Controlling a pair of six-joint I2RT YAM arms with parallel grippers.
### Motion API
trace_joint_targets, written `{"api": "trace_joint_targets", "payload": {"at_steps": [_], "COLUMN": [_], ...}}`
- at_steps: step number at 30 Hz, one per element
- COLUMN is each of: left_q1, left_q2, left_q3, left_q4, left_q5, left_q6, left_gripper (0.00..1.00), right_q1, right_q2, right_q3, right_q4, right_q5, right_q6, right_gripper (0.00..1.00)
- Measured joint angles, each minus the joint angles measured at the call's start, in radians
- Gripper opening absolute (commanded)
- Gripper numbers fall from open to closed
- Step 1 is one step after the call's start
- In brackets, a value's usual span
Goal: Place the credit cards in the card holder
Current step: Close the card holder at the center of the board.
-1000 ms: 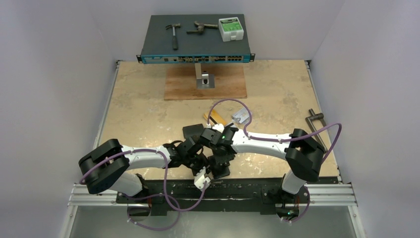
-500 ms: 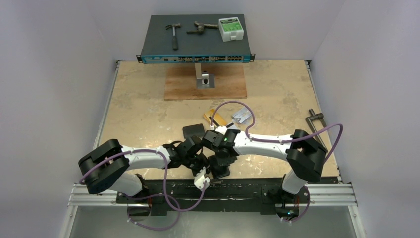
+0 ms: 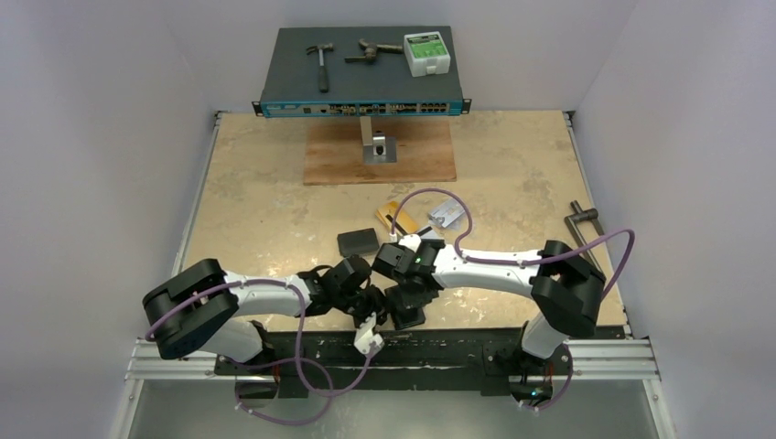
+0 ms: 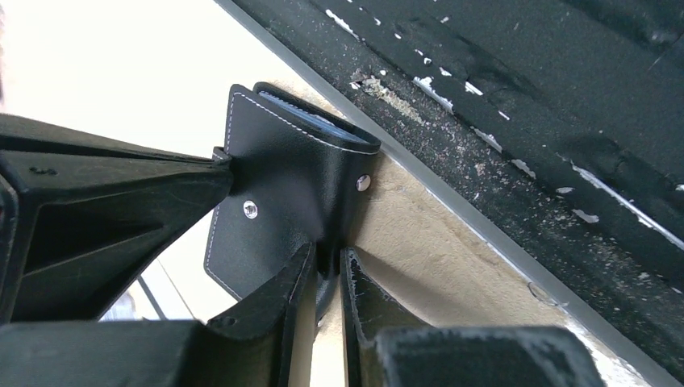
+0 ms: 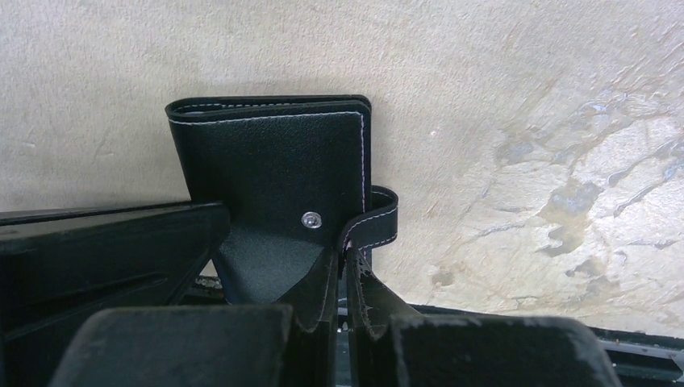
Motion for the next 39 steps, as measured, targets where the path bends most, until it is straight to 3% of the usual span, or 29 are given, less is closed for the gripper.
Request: {"api": "trace_joint_targets", "payload": {"at_steps": [11,39], "left_q1": [-0.037,-0.042], "left_q2": [0.011,0.013], "left_q3": [-0.066,-0.066], "left_q4": [0.165,0.167], "left_q5": [-0.081,-0.097], "left_q6": [0.102,0.101], "left_gripper": [0.14,0.13], "right_q1": [-0.104,-0.129], "right_q2": [-0.066,-0.038], "right_q3": [-0.064,-0.066], "right_q4": [0.082,0.129], "right_q5": [-0.084,-0.184], "right_q6": [0.006,-0.045], "right_gripper": [0.00,0.00]}}
